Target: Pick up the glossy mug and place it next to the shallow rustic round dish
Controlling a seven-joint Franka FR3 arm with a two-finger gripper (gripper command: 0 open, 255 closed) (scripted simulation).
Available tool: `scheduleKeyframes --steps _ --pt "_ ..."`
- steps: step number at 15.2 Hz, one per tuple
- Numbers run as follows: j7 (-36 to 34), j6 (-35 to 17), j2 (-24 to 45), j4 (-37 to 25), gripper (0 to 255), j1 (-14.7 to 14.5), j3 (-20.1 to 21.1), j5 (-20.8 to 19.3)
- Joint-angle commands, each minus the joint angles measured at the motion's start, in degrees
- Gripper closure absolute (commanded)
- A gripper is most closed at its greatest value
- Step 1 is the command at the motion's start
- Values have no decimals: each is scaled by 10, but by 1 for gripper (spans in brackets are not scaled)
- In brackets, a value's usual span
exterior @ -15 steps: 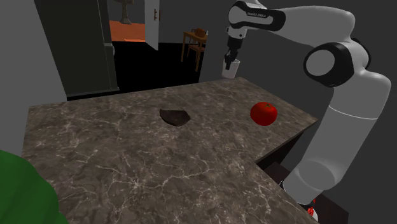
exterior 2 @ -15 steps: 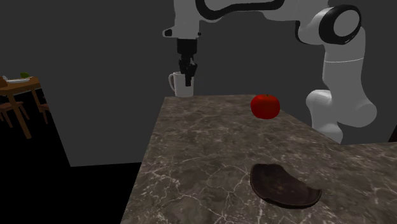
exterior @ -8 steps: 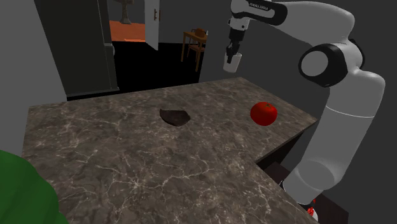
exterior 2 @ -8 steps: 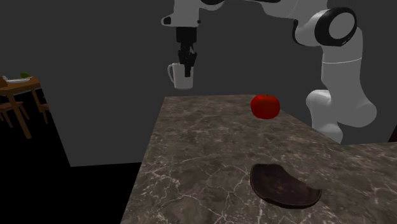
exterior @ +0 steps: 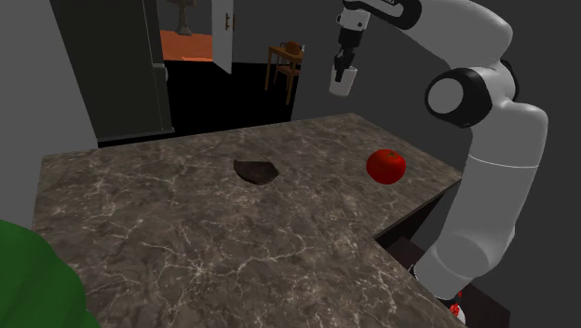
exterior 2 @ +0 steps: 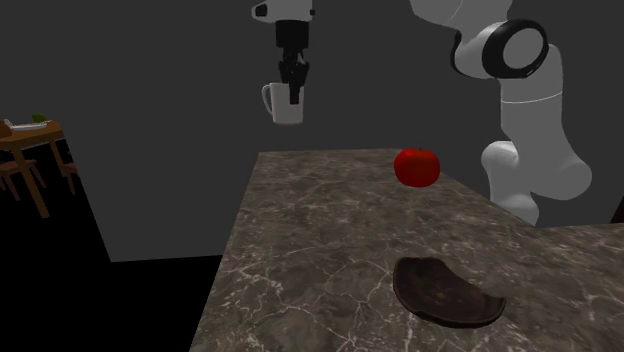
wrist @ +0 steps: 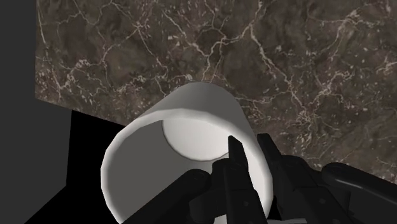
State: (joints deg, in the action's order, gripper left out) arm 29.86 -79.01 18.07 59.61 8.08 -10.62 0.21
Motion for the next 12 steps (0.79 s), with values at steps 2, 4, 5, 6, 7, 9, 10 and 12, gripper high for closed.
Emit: scheduleKeyframes --steps 2,4,5,6,7,9,10,12 --pt "-11 11 -7 -4 255 -9 3 -3" --pt "-37 -5 -38 44 255 -31 11 -11" --pt "-51 -11 -52 65 255 -41 16 -14" --pt "-64 -17 -64 84 255 -50 21 -18" --pt "-78 -22 -76 101 255 -60 26 -20" --pt "-105 -31 -95 130 255 -78 36 -25" --pt "-119 -35 -104 143 255 -86 42 -27" --pt "-147 -41 -119 166 255 -102 54 -31"
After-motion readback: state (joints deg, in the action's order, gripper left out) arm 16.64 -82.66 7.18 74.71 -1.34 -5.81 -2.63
